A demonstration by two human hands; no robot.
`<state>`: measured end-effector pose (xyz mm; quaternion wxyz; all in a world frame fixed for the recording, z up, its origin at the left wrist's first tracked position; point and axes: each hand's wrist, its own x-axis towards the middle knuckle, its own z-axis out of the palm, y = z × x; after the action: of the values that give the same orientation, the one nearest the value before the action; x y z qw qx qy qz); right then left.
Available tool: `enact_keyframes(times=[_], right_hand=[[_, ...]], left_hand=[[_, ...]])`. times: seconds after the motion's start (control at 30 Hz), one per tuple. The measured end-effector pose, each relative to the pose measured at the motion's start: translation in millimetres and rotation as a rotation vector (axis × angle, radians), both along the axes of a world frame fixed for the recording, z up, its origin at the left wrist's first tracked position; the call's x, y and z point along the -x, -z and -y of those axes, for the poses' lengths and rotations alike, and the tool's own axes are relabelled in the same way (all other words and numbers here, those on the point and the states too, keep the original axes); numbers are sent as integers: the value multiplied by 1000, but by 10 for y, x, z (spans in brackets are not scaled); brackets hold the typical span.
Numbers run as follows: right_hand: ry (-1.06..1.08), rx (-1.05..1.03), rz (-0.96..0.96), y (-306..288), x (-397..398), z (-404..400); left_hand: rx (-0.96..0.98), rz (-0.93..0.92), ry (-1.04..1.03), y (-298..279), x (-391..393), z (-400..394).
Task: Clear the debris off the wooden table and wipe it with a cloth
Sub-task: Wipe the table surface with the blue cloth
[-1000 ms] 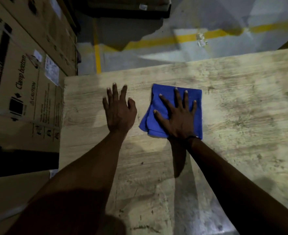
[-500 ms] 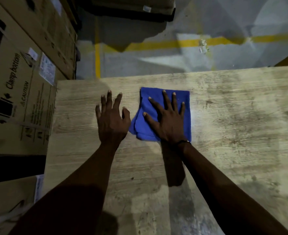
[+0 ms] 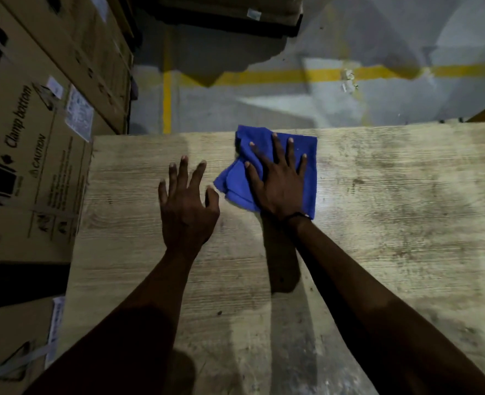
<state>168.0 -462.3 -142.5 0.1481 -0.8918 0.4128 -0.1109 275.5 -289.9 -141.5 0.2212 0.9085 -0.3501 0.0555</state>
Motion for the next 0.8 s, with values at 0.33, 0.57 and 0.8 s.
enact_keyframes(times=[0.33, 0.57, 0.8], right_hand=[[-66, 40, -21, -11, 89, -172], [-236, 88, -67, 66, -346, -120], [153, 50, -100, -35, 171, 688]], left_hand=[[-9, -31, 6, -36, -6, 7], [30, -16, 10, -7, 0, -12], [29, -20, 2, 4, -2, -8]])
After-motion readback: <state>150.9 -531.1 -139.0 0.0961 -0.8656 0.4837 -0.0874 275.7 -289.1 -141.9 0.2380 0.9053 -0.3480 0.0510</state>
